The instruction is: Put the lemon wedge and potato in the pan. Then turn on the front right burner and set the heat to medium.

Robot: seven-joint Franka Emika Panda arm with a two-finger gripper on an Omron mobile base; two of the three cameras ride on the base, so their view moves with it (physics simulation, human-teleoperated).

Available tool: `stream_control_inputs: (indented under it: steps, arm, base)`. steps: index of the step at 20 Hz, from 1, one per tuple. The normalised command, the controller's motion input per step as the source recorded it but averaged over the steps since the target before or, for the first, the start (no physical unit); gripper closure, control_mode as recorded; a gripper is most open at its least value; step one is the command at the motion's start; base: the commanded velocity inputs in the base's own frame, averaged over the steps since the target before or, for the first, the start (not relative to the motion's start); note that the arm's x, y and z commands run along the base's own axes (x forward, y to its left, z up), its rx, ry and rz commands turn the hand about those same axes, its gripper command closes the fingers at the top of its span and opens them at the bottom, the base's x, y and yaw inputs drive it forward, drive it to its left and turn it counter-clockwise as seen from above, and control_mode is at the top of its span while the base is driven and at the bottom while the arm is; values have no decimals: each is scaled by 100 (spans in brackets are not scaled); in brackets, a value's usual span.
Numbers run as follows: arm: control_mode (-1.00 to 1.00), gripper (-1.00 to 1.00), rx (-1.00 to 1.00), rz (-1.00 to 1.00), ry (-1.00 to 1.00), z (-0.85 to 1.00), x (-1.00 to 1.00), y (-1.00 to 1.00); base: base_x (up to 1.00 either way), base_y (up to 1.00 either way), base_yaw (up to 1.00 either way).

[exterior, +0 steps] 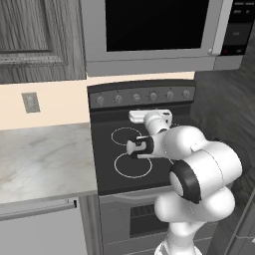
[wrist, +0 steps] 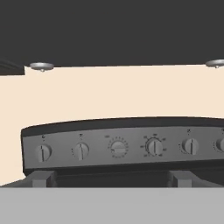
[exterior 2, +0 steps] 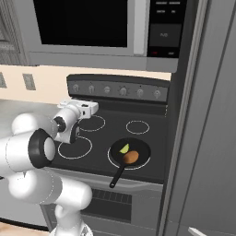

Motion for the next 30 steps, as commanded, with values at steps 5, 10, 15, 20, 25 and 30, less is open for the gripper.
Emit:
stream_control_inputs:
  steps: [5, 10, 15, 20, 25, 30]
  arm:
    - [-100, -100, 0, 0, 0, 0, 1, 0]
    - [-100, -100, 0, 0, 0, -5, 1, -2]
    - [-100, -100, 0, 0, 0, -12, 6, -15]
    - [-100, -100, 0, 0, -3, -7, 7, -11]
    - [-100, -100, 0, 0, -6, -1, 1, -4]
    - [-100, -100, 0, 0, -1, -10, 6, -21]
  base:
    - [0, 0, 0]
    - [0, 0, 0]
    - [0, 0, 0]
    - [0, 0, 0]
    - [0, 0, 0]
    - [0, 0, 0]
